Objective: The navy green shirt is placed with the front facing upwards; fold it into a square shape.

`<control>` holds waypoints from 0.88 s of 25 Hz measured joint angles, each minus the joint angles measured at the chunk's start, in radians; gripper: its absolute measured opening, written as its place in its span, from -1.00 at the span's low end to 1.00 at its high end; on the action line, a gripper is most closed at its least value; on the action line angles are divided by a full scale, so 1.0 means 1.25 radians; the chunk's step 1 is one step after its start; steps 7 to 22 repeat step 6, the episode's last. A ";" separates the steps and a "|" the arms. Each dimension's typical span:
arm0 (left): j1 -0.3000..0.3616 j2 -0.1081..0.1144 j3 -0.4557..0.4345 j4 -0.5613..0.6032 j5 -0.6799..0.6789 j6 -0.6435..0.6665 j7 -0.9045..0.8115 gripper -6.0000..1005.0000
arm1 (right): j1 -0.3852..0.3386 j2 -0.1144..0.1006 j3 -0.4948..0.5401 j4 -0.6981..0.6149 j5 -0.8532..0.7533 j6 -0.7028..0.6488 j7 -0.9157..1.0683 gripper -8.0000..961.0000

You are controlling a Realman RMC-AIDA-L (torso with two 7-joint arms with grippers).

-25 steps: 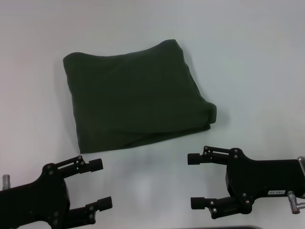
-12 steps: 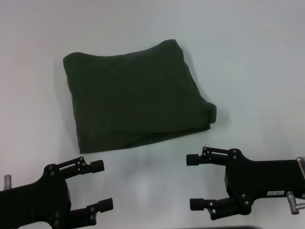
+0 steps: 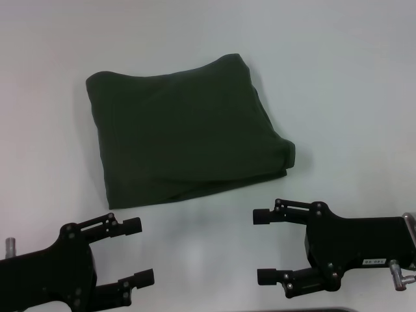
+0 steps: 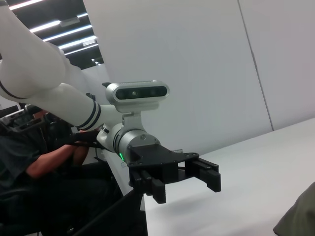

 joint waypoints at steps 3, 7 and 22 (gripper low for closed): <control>0.000 0.000 0.000 0.000 0.000 -0.001 0.000 0.50 | 0.000 0.000 0.000 0.001 0.000 0.000 0.000 0.92; 0.000 0.000 0.000 0.000 0.000 -0.002 0.000 0.50 | 0.001 0.000 0.000 0.001 0.000 0.001 0.001 0.92; 0.000 0.000 0.000 0.000 0.000 -0.002 0.000 0.50 | 0.001 0.000 0.000 0.001 0.000 0.001 0.001 0.92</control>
